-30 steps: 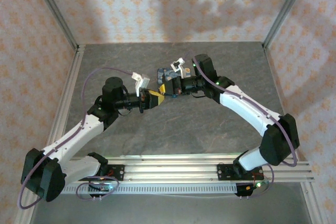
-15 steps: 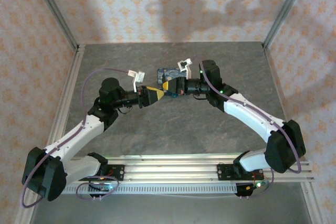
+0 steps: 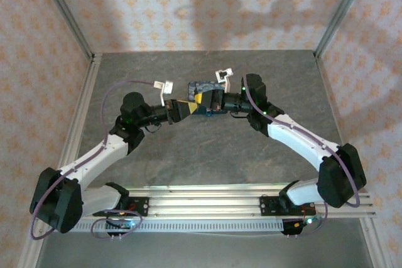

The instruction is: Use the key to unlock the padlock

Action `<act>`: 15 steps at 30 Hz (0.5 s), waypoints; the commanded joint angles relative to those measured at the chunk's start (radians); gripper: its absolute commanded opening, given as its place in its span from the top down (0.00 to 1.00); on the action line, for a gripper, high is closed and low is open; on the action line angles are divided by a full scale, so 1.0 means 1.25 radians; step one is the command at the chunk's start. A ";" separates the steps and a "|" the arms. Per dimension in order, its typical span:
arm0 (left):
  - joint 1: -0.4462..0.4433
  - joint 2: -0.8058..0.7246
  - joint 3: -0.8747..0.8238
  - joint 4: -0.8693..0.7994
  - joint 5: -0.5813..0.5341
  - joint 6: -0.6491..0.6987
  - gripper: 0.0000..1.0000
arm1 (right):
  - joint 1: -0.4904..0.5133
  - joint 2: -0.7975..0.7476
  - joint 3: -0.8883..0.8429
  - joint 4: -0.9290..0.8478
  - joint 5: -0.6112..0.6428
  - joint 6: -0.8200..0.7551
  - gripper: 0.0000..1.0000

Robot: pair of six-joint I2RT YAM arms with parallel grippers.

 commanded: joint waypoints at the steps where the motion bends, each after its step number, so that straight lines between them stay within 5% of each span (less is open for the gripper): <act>1: 0.005 -0.002 -0.002 0.024 -0.027 0.006 0.71 | 0.004 -0.025 -0.005 0.058 -0.011 0.013 1.00; 15: 0.019 -0.001 -0.010 0.050 -0.032 -0.012 0.68 | 0.005 -0.025 0.002 0.034 0.000 0.003 1.00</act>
